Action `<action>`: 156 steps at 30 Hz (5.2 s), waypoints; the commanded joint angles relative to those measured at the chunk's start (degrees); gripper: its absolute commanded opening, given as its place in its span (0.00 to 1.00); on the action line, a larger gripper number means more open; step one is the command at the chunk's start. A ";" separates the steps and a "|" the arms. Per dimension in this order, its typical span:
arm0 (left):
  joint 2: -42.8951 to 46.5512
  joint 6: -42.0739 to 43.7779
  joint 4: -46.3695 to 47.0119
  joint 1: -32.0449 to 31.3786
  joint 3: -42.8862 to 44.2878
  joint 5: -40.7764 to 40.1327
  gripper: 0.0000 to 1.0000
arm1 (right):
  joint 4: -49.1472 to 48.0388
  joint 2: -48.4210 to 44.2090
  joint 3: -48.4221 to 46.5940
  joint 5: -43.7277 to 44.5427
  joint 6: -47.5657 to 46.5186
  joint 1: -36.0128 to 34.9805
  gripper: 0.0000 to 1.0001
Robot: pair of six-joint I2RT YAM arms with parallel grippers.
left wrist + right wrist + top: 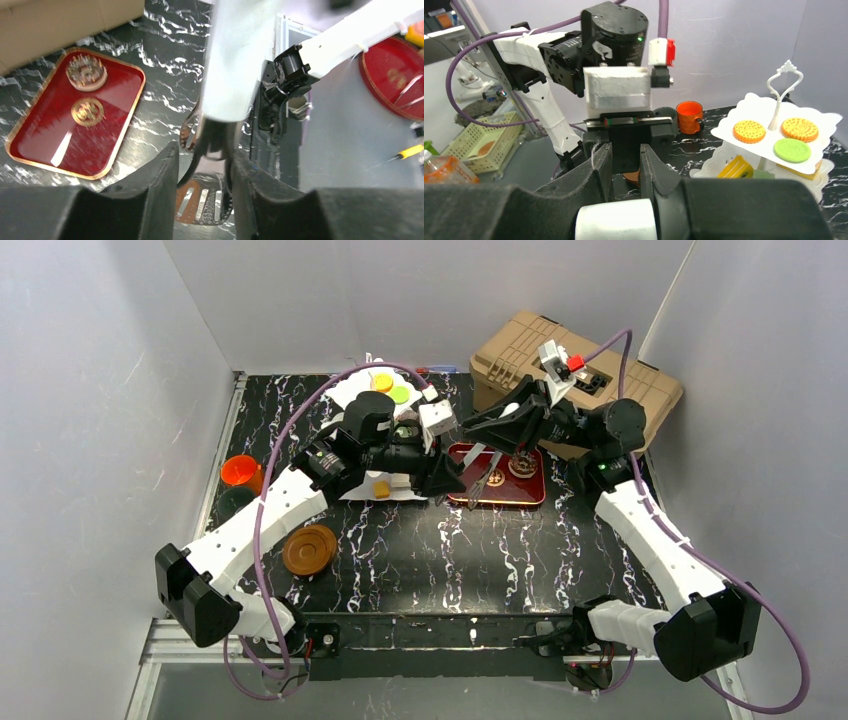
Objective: Serve the afternoon tea
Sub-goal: Adjust the clamp, then pick up the desert from the tray.
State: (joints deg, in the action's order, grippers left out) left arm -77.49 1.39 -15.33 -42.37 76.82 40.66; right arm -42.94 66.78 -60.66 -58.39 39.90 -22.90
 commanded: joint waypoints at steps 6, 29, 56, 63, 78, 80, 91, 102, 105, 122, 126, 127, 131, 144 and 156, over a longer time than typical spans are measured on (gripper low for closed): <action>1.53 -0.79 2.04 -0.19 2.19 -1.76 0.00 | 2.91 -1.26 -2.55 7.42 -2.18 -0.31 0.18; 0.15 4.46 8.04 -0.78 0.67 -23.24 0.00 | 46.38 -6.33 -6.77 44.87 -7.24 -2.76 0.98; -2.48 5.60 6.66 -2.50 4.10 -23.62 0.34 | 39.64 -1.48 -2.57 50.91 -4.69 -10.68 0.54; -1.20 3.89 4.18 -2.50 4.96 -23.00 0.93 | 45.58 -1.32 -4.34 55.66 -9.47 -10.36 0.49; 7.17 -3.24 -10.22 3.89 5.52 -20.59 0.98 | 29.95 0.20 8.17 78.55 -37.38 -5.49 0.50; 8.27 -4.52 -9.80 5.80 4.38 -18.58 0.98 | 26.36 1.38 10.47 78.54 -38.36 -3.82 0.50; 11.00 -4.29 -11.01 7.54 1.60 -16.41 0.98 | 11.49 5.39 17.58 77.36 -39.73 1.30 0.52; 11.88 -4.17 -11.61 8.59 2.33 -17.77 0.98 | 1.93 7.14 23.17 77.20 -39.76 2.06 0.69; 12.06 -3.88 -11.26 9.08 2.82 -17.98 0.98 | 0.37 8.03 24.08 77.10 -39.80 2.31 0.71; 12.51 -4.37 -9.89 10.11 2.61 -18.08 0.98 | 5.38 7.88 26.51 74.40 -42.39 2.42 0.58; 13.01 -3.85 -10.22 10.20 2.64 -18.32 0.98 | 3.57 8.06 26.21 74.15 -43.45 2.42 0.15; 13.14 -3.65 -10.32 10.20 2.53 -18.48 0.98 | 3.00 7.94 25.96 74.13 -43.88 2.42 0.07; 13.76 -3.20 -10.21 10.46 2.13 -18.70 0.98 | 2.44 7.53 24.39 73.80 -45.01 2.42 0.01; 14.71 -2.18 -9.28 10.72 1.25 -19.55 0.98 | 1.72 1.82 22.47 70.02 -45.96 2.42 0.01; 13.51 -3.12 -10.75 14.49 5.80 -20.36 0.98 | 11.42 -7.52 16.20 64.73 -41.82 -3.08 0.01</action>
State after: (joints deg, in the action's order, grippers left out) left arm -64.29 -1.28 -25.52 -29.98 78.70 20.75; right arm -32.73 62.48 -38.63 9.15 -3.79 -22.85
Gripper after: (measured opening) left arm 0.981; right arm 0.427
